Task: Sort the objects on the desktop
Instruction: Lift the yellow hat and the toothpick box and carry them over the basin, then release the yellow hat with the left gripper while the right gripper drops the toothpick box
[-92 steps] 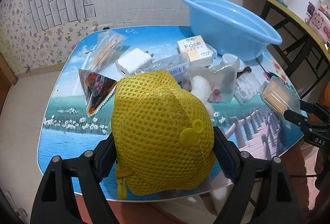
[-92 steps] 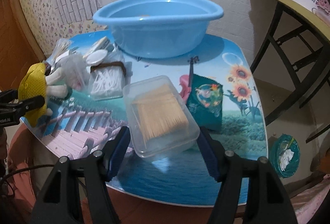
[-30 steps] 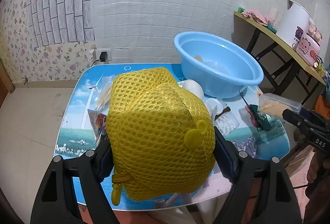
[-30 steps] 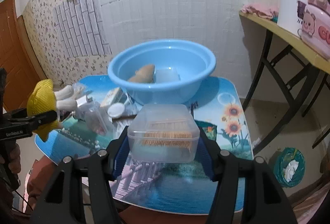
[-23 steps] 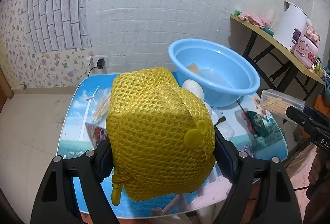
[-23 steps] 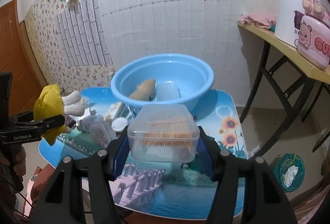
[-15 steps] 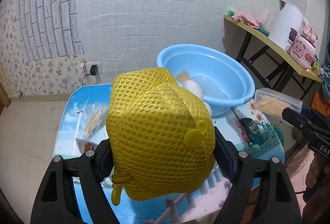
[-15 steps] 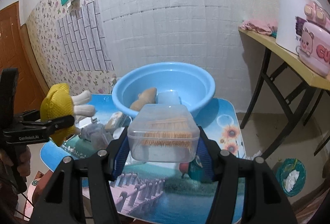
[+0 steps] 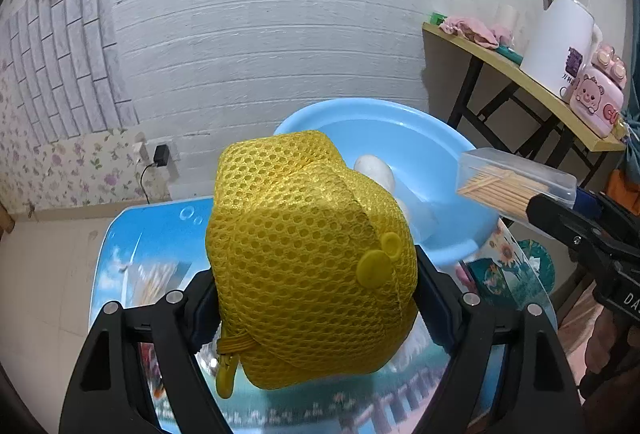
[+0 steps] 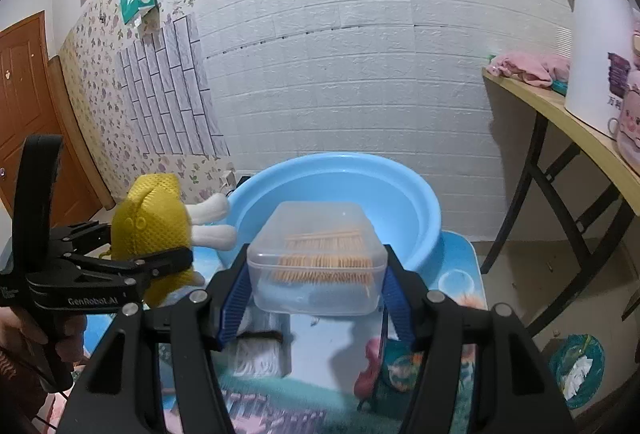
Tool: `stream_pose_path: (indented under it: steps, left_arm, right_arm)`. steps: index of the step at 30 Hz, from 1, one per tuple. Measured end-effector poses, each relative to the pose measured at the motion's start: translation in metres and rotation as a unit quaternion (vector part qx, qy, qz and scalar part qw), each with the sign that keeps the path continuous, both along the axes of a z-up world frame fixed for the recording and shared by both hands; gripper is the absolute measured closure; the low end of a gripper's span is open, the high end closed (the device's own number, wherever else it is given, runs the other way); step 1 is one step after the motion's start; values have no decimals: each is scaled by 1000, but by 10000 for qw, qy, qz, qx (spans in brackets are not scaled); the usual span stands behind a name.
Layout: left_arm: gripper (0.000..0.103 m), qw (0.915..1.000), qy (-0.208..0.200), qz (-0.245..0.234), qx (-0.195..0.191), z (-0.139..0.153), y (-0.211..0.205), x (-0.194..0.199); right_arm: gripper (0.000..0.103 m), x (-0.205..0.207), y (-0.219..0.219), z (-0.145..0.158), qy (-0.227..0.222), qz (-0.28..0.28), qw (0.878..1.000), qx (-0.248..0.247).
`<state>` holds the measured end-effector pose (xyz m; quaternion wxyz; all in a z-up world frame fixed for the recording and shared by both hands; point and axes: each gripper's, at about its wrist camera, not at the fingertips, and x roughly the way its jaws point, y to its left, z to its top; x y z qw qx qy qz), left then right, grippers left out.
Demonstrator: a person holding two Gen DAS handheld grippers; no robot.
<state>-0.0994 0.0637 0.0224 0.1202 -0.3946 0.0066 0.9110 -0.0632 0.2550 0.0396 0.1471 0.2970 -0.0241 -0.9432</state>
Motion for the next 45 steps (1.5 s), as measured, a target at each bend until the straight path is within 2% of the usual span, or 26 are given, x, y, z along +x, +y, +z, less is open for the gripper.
stream_pose_path:
  steps: [9,16,22,27,29,37,45]
  left_arm:
    - [22,9994,-59,-289,-187,-16,26,-43]
    - [21,9986,-106,-426,-293,-27,39,-74]
    - [19,9979,-85,-466,-440,-31,45,-86]
    - [9,9980,-26,-423,-465,-29,38,-85]
    - [9,9984,-40,-453,-328,-29,32,-82]
    - [8,9981,139,-554,-225,-18,25,-56]
    - [8,9989,155,-437,-75,-11,10,-29]
  right_arm:
    - [44,-49,-2,-20,-233,28,9997,61]
    - [44,-72,-4,-40,-458,76,9989,88]
    - [44,-87,-2,-54,-624,34,9980,54]
    - [44,-91,1,-61,-745,12,9972,-78]
    - [44,-90,-1,-62,-738,23,9973,-23]
    - [43,-87,-12,-60,-871,119,9961,107]
    - [43,-73,-20,-57,-1025,94,9944,252]
